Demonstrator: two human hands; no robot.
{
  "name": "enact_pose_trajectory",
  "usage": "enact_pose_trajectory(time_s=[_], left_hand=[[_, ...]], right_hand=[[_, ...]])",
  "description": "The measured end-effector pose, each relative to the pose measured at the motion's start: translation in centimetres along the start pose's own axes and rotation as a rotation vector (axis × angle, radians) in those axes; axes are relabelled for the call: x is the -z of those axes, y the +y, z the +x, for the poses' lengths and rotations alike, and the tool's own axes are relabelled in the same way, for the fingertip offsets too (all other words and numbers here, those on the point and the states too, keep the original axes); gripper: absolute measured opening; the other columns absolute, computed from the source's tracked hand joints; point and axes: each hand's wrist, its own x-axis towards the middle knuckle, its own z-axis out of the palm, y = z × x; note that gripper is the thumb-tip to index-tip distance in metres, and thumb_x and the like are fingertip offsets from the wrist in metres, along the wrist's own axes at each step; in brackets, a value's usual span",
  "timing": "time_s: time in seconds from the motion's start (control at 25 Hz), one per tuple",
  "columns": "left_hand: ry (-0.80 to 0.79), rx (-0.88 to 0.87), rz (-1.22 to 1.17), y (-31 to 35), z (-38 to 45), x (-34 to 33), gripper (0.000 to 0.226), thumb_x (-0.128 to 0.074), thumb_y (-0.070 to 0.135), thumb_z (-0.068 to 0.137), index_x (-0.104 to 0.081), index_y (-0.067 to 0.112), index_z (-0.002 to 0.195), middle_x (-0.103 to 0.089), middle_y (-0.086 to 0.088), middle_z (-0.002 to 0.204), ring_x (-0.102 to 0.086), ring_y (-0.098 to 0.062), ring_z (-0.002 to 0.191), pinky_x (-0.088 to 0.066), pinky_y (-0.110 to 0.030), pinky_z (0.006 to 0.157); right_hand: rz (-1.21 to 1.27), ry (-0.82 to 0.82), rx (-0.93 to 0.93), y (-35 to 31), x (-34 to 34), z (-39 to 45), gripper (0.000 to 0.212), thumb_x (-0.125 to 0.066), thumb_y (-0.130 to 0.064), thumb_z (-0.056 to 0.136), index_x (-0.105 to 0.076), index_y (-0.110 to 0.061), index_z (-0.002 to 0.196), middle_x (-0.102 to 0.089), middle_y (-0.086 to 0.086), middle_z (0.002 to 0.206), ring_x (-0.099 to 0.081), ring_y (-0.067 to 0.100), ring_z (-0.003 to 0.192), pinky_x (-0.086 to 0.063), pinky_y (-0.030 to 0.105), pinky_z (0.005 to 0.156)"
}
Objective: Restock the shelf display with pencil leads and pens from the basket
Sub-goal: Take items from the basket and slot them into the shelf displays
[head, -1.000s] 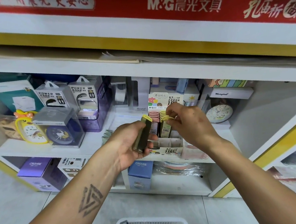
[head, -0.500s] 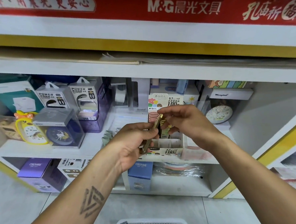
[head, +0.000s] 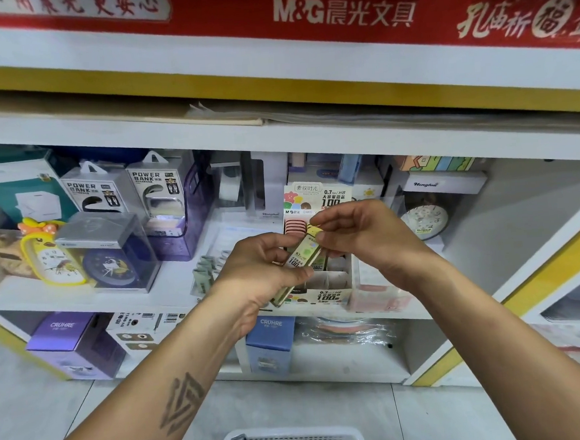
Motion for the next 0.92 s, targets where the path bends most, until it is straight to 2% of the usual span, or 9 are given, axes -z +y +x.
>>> enact_pose_trajectory(time_s=[0.08,0.12,0.24,0.36,0.48,0.64,0.76,0.92], left_hand=[[0.02,-0.014,0.079,-0.3,0.2,-0.1,0.036,-0.08,-0.004,0.074,-0.072,0.015,0.105,-0.075,-0.007,0.094,-0.07,-0.018,0.082,-0.056,-0.031,0.074],[0.045,-0.033,0.185,-0.5,0.4,-0.2,0.033,-0.079,0.0,0.077,-0.072,0.014,0.106,-0.074,-0.003,0.095,-0.069,-0.015,0.085,-0.055,-0.027,0.078],[0.09,-0.163,0.745,-0.9,0.4,0.0,0.028,-0.072,0.016,0.085,-0.069,0.02,0.112,-0.068,0.005,0.109,-0.064,-0.013,0.099,-0.048,-0.02,0.081],[-0.077,-0.307,1.088,-1.6,0.0,-0.1,0.035,-0.061,0.02,0.088,-0.06,0.021,0.123,-0.057,0.005,0.127,-0.056,-0.02,0.115,-0.047,-0.027,0.09],[-0.204,-0.383,1.205,-2.6,-0.1,-0.2,0.04,-0.057,0.016,0.087,-0.053,0.016,0.127,-0.049,0.002,0.135,-0.048,-0.019,0.124,-0.046,-0.031,0.097],[-0.237,-0.465,1.343,-3.2,-0.3,0.0,0.055,-0.055,0.014,0.084,-0.046,0.012,0.138,-0.039,0.0,0.149,-0.03,-0.017,0.138,-0.036,-0.03,0.11],[-0.25,-0.459,1.442,-3.4,-0.4,-0.1,0.059,-0.053,0.014,0.083,-0.042,0.012,0.141,-0.037,0.002,0.15,-0.02,-0.016,0.141,-0.037,-0.035,0.109],[-0.25,-0.453,1.481,-3.4,-0.3,-0.2,0.058,-0.053,0.016,0.084,-0.042,0.011,0.141,-0.04,0.002,0.148,-0.02,-0.016,0.14,-0.039,-0.036,0.105]], right_hand=[[-0.168,0.086,0.061,-0.1,0.3,0.1,0.022,-0.073,0.006,0.084,-0.074,-0.005,0.103,-0.071,0.013,0.092,-0.068,0.018,0.075,-0.059,0.026,0.068],[-0.266,0.137,0.115,-0.1,0.5,0.2,0.022,-0.073,0.005,0.084,-0.075,-0.007,0.102,-0.072,0.012,0.094,-0.067,0.021,0.078,-0.06,0.03,0.074],[-0.604,0.245,0.283,-0.1,1.1,0.2,0.023,-0.072,-0.003,0.087,-0.076,-0.016,0.105,-0.074,0.0,0.095,-0.067,0.018,0.084,-0.057,0.034,0.084],[-0.884,0.237,0.438,0.3,0.8,-0.2,0.019,-0.069,-0.01,0.09,-0.073,-0.02,0.106,-0.074,-0.002,0.095,-0.066,0.02,0.083,-0.056,0.039,0.079],[-0.95,0.192,0.525,0.9,0.2,-0.2,0.016,-0.069,-0.01,0.09,-0.071,-0.016,0.104,-0.075,0.002,0.094,-0.068,0.026,0.081,-0.056,0.042,0.072],[-0.927,0.212,0.508,1.0,0.4,0.1,0.016,-0.069,-0.008,0.089,-0.073,-0.015,0.102,-0.075,0.002,0.091,-0.068,0.025,0.079,-0.056,0.041,0.071],[-0.951,0.215,0.496,1.1,0.6,0.2,0.014,-0.069,-0.007,0.089,-0.074,-0.014,0.1,-0.075,0.004,0.089,-0.069,0.026,0.079,-0.056,0.04,0.07],[-0.986,0.106,0.464,1.9,-0.1,0.3,0.018,-0.069,-0.007,0.089,-0.077,-0.015,0.103,-0.071,0.001,0.102,-0.066,0.022,0.093,-0.053,0.037,0.08]])
